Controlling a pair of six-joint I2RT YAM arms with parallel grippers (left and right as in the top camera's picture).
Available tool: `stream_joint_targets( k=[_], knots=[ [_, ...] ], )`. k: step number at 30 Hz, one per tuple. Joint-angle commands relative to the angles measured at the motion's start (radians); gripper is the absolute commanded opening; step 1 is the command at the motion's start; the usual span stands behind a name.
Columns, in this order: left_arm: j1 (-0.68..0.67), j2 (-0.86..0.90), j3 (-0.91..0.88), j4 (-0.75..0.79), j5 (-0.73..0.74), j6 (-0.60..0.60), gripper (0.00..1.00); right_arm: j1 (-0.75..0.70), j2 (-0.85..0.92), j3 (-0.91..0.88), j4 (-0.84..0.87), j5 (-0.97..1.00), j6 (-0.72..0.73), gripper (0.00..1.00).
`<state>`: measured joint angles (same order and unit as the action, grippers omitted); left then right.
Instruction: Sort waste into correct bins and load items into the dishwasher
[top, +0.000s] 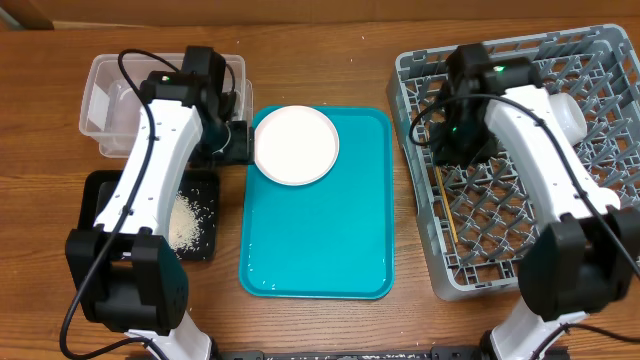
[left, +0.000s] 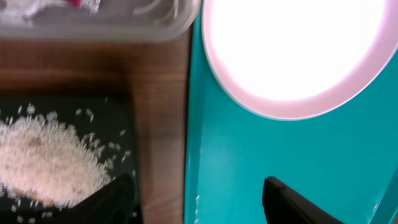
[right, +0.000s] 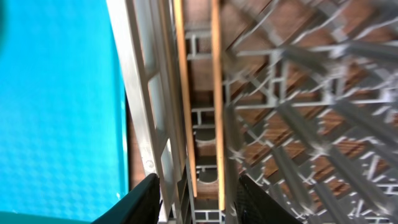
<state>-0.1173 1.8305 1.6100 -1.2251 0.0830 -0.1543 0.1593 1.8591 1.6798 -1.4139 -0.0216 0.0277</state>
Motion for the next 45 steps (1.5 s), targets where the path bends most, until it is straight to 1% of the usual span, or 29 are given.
stream_joint_targets(
  k=[1, 4, 8, 11, 15, 20, 24, 27, 30, 33, 39, 42, 43, 45],
  knots=[
    [-0.048, -0.03, -0.005, 0.049, 0.021, 0.011, 0.68, -0.06, -0.103, 0.068, 0.003, 0.001, 0.056, 0.42],
    [-0.098, -0.03, -0.005, 0.121, 0.017, 0.028, 0.7, -0.12, -0.148, 0.079, 0.006, -0.018, 0.059, 0.43],
    [-0.175, -0.024, -0.005, 0.236, -0.006, 0.027, 0.72, -0.22, -0.189, 0.079, -0.005, -0.056, 0.058, 0.56],
    [-0.223, -0.014, -0.005, 0.286, -0.031, 0.027, 0.72, -0.275, -0.189, 0.077, -0.024, -0.09, 0.055, 0.57],
    [-0.258, -0.013, -0.005, 0.282, -0.054, 0.027, 0.72, -0.305, -0.187, 0.074, -0.016, -0.173, 0.05, 0.58],
    [-0.243, -0.015, 0.0, 0.188, -0.06, 0.015, 0.7, -0.291, -0.187, 0.074, 0.021, -0.241, 0.051, 0.59],
    [-0.195, -0.034, 0.008, 0.101, -0.064, -0.043, 0.71, -0.245, -0.187, 0.074, 0.089, -0.323, 0.052, 0.63],
    [-0.134, -0.079, 0.008, 0.075, -0.06, -0.071, 0.72, -0.189, -0.186, 0.074, 0.16, -0.364, 0.056, 0.67],
    [-0.056, -0.146, 0.008, 0.065, -0.04, -0.071, 0.72, -0.109, -0.178, 0.074, 0.241, -0.369, 0.084, 0.71],
    [0.039, -0.219, 0.008, 0.045, -0.03, -0.071, 0.77, -0.023, -0.15, 0.074, 0.328, -0.364, 0.126, 0.72],
    [0.236, -0.308, 0.008, -0.039, -0.031, -0.071, 0.93, 0.145, -0.027, 0.074, 0.456, -0.325, 0.218, 0.72],
    [0.306, -0.311, 0.008, -0.075, -0.031, -0.071, 0.97, 0.225, 0.06, 0.074, 0.485, -0.283, 0.243, 0.72],
    [0.322, -0.31, 0.008, -0.084, -0.03, -0.071, 0.99, 0.253, 0.093, 0.074, 0.489, -0.254, 0.243, 0.72],
    [0.343, -0.31, 0.008, -0.094, -0.03, -0.071, 1.0, 0.295, 0.154, 0.074, 0.489, -0.165, 0.297, 0.72]
  ],
)
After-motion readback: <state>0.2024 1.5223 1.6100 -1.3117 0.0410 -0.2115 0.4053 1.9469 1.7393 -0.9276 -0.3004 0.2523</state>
